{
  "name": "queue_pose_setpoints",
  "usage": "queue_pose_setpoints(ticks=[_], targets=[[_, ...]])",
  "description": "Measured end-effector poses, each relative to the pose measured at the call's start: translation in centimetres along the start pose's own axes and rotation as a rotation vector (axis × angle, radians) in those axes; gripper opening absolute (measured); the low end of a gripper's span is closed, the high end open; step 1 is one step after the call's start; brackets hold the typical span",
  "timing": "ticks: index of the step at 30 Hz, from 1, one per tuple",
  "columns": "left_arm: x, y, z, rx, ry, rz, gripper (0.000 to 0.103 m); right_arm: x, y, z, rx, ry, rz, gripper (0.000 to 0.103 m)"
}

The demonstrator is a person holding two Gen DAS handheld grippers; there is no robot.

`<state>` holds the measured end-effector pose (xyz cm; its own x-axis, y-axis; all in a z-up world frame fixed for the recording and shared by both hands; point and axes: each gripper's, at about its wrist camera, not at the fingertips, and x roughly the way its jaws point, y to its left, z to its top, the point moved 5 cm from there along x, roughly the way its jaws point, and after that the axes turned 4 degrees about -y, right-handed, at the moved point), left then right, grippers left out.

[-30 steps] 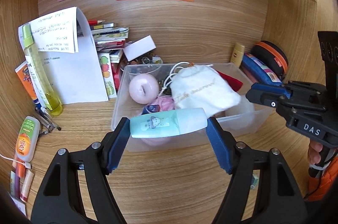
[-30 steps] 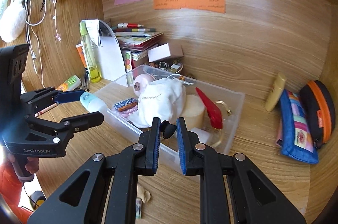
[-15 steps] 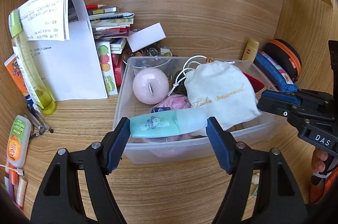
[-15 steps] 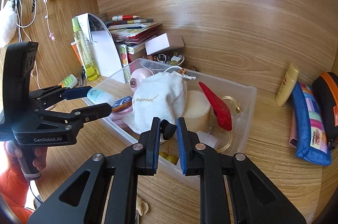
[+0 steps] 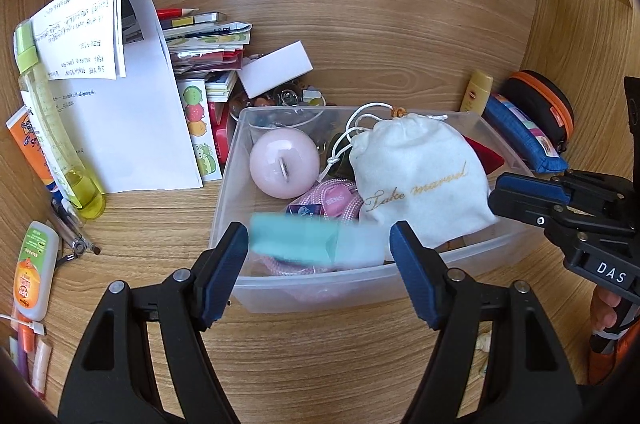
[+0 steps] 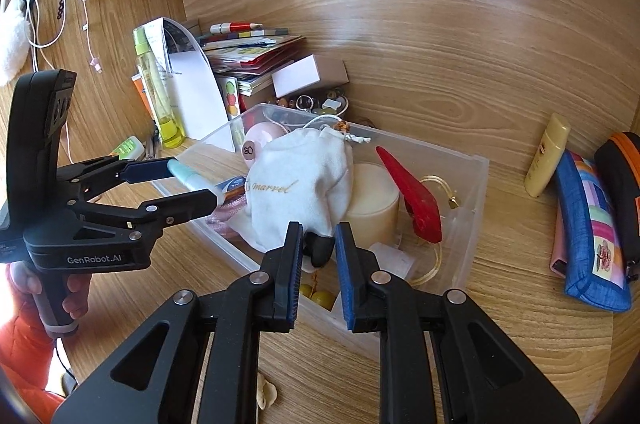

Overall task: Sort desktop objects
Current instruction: 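Open the left gripper to drop the tube into the box, then move both grippers back toward the tan shell and green square tag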

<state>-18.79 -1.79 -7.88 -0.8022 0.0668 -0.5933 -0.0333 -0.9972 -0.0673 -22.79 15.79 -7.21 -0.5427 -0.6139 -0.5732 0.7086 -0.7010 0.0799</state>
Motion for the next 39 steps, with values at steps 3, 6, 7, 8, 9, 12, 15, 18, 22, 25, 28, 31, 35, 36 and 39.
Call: queue_pose_setpoints(ticks=[3,6,7,8,9,12,15,18,22,25,28,31,35,36,39], targets=[[-0.2,0.0,0.0,0.003,0.001,0.000,0.073,-0.1,-0.1,0.0,0.005,-0.004,-0.003,0.019],[-0.4,0.0,0.0,0.008,0.000,0.006,0.073,-0.4,-0.1,0.2,0.007,-0.012,-0.007,0.022],[-0.5,-0.1,-0.1,0.010,-0.001,0.009,0.073,-0.5,-0.1,0.2,0.007,-0.014,-0.008,0.023],[-0.7,-0.1,-0.1,0.013,-0.002,0.011,0.073,-0.6,-0.1,0.2,0.006,-0.016,-0.010,0.024],[-0.8,-0.1,-0.1,0.015,-0.002,0.012,0.073,-0.7,-0.1,0.3,0.005,-0.018,-0.011,0.024],[-1.2,-0.3,-0.1,0.024,-0.007,0.014,0.073,-0.9,0.1,0.4,0.001,-0.022,-0.014,0.025],[-1.8,-0.6,0.0,0.033,-0.020,0.015,0.073,-1.1,0.2,0.5,-0.002,-0.025,-0.024,0.025],[-2.5,-0.7,0.1,0.039,-0.033,0.016,0.073,-1.5,0.4,0.6,-0.002,-0.031,-0.028,0.027],[-3.5,-0.8,0.1,0.038,-0.047,0.020,0.075,-2.3,0.7,0.7,-0.008,-0.052,-0.048,0.048],[-4.2,-0.8,-0.1,0.030,-0.055,0.023,0.080,-3.3,1.1,0.7,-0.018,-0.072,-0.068,0.058],[-5.0,-1.0,-0.3,0.029,-0.067,0.026,0.087,-4.2,1.4,0.6,-0.024,-0.085,-0.095,0.074],[-5.6,-1.3,-0.6,0.033,-0.069,0.020,0.088,-5.1,1.7,0.4,-0.029,-0.098,-0.119,0.081],[-6.6,-1.7,-1.2,0.036,-0.072,0.022,0.092,-6.0,2.2,-0.3,-0.034,-0.093,-0.138,0.083],[-6.9,-1.8,-1.3,0.039,-0.074,0.024,0.093,-6.2,2.4,-0.6,-0.036,-0.090,-0.144,0.083],[-7.7,-1.9,-1.9,0.053,-0.074,0.032,0.095,-6.8,2.9,-1.4,-0.046,-0.079,-0.150,0.084]])
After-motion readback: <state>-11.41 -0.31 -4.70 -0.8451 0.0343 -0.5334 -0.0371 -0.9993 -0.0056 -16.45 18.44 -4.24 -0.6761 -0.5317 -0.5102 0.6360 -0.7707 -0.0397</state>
